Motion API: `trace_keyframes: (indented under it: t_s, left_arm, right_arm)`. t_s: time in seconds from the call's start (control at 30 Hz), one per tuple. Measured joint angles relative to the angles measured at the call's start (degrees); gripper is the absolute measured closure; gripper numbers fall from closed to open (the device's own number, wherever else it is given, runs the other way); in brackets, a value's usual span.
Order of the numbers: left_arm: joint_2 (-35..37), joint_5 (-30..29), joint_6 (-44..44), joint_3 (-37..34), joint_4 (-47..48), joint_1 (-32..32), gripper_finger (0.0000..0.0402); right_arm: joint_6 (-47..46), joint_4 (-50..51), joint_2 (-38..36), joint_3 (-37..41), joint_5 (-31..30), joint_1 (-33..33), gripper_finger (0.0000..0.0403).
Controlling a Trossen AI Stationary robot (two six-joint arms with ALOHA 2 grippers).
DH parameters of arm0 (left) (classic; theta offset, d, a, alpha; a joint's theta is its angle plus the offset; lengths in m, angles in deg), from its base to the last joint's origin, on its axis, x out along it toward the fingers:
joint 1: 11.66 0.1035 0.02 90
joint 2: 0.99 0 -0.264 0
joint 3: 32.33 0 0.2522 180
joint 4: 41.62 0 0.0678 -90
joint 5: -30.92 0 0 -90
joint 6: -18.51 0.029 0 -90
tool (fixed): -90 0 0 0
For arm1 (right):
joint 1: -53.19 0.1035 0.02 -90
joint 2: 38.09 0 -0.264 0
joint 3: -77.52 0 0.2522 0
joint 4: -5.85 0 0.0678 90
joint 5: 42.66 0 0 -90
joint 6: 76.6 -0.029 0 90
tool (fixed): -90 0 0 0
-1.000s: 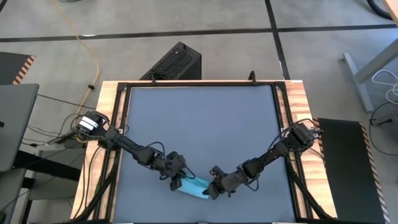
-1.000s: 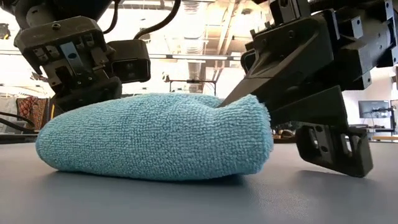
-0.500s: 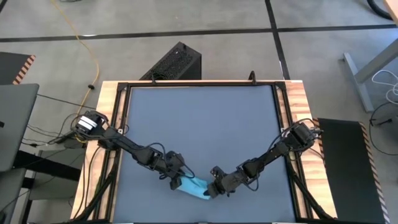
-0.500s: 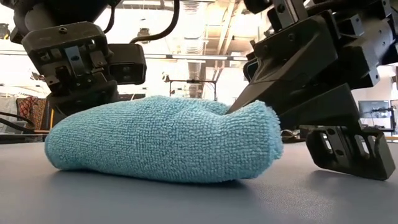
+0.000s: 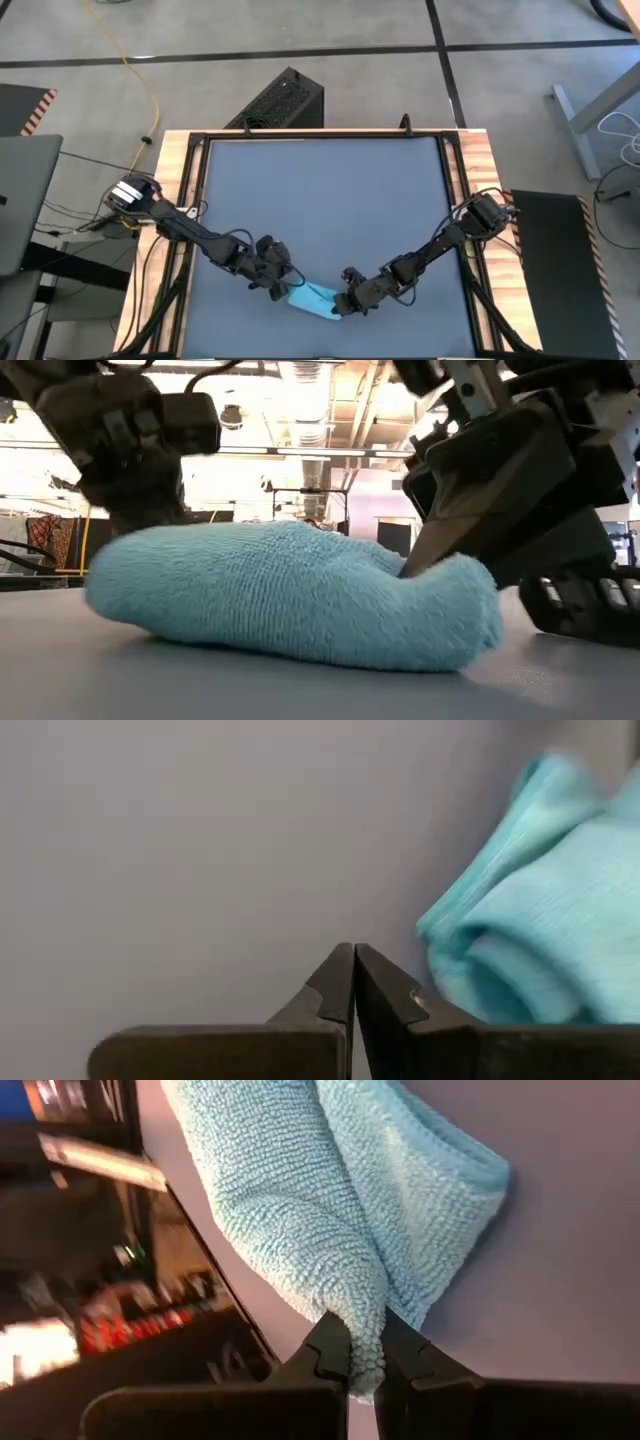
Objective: Roll towel
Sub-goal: Roll the blue towel
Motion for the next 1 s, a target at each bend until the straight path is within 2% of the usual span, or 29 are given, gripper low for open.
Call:
trace_keyframes:
  t_s: [0.13,0.23,0.47,0.63,1.0]
  left_arm:
    - [3.08,-0.28,2.44,0.15,0.29,0.00,0.0401]
    - [4.96,-0.25,4.72,0.15,-1.68,-0.01,0.0401]
    - [5.02,7.91,18.80,0.51,-26.97,-3.95,0.0401]
    - [1.00,6.75,16.79,0.29,-20.90,-4.98,0.0401]
    - [-4.79,8.49,12.79,0.32,-17.72,-4.96,0.0401]
  right_arm:
    - [11.36,2.00,0.19,-1.90,0.52,-1.14,0.0367]
    - [14.36,4.41,0.17,-3.50,1.66,-2.19,0.0367]
    - [11.69,6.33,0.20,-4.23,4.51,-4.38,0.0366]
    - [10.93,6.26,0.20,-4.23,5.05,-4.84,0.0366]
    - [7.88,6.20,0.20,-4.23,5.37,-4.99,0.0365]
